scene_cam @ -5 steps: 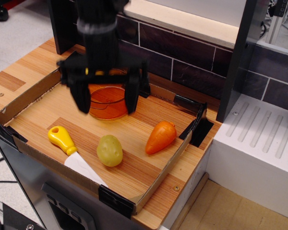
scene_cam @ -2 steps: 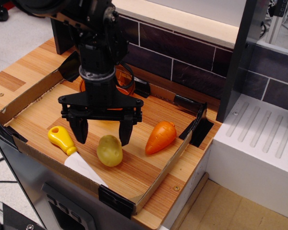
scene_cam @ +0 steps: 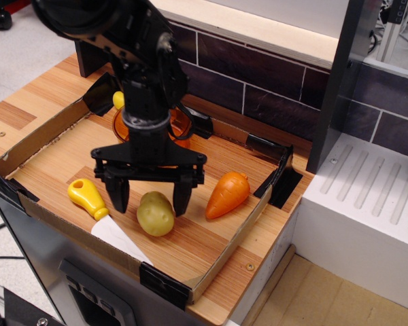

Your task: Put potato in pot

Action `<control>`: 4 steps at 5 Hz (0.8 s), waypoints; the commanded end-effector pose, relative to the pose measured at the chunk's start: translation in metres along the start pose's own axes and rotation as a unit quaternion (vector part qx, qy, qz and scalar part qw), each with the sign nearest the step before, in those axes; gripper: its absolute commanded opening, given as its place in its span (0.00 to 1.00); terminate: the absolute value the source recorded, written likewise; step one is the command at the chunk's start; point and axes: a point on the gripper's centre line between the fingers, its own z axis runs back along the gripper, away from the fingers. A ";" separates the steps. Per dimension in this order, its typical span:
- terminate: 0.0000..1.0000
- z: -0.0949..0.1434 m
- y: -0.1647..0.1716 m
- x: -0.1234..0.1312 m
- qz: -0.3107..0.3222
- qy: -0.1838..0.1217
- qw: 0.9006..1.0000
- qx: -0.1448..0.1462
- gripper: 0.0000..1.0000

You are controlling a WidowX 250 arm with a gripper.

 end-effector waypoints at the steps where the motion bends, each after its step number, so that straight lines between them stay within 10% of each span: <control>1: 0.00 -0.004 -0.007 -0.004 -0.018 -0.016 1.000 0.008 1.00; 2: 0.00 0.001 -0.007 -0.008 -0.018 -0.016 1.000 0.000 0.00; 4: 0.00 0.057 -0.005 0.002 0.024 -0.019 0.999 -0.034 0.00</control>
